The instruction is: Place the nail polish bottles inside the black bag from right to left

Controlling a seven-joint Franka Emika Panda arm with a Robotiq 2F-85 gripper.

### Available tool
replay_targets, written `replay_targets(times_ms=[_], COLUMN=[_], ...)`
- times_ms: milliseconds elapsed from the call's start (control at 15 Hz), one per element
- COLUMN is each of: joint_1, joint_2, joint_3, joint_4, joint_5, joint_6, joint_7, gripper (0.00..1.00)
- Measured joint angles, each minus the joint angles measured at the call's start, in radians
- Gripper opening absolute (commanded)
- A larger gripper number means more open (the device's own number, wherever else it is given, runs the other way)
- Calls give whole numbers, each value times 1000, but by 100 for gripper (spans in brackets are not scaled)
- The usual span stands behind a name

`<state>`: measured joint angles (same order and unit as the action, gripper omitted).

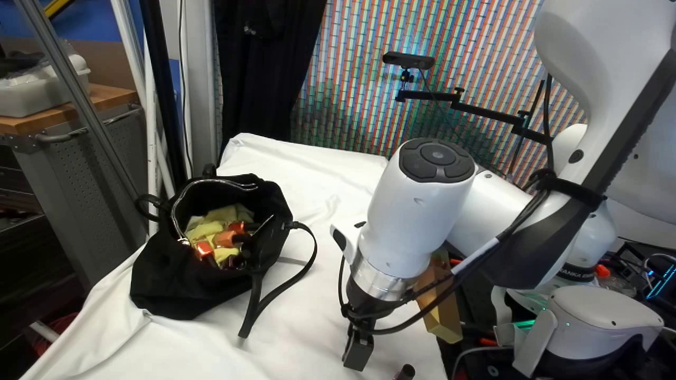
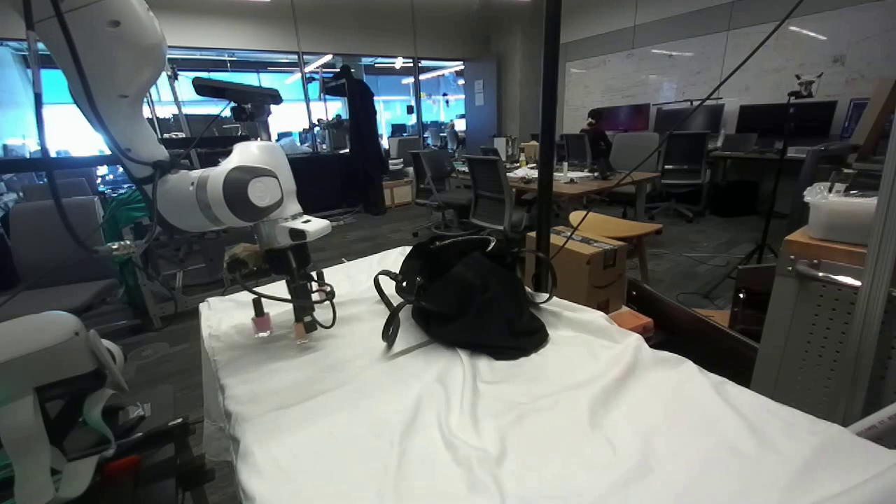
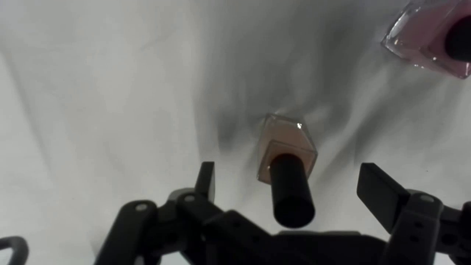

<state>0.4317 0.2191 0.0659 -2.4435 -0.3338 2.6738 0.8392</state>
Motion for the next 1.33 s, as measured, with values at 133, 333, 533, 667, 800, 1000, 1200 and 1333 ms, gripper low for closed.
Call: replay_targets(times_ms=[133,333,533,667,800,1000,1200,1333], joint_1=[0,0,-4,-10,-18,-34,-45,-52], joint_2=[-3,-3,-3,-3,-2,0,0,0], joint_3=[4,9,13,15,17,21,26,31], joint_4=[-1,-4,-13,-22,-34,-48,-57,-60], joint_5=[-7,-7,-7,-6,-2,8,30,57], joint_6=[-9,-12,-11,-4,11,54,88,98], joint_7=[11,12,12,12,9,-4,-33,-62], gripper=[100,100,100,100,100,100,100,100])
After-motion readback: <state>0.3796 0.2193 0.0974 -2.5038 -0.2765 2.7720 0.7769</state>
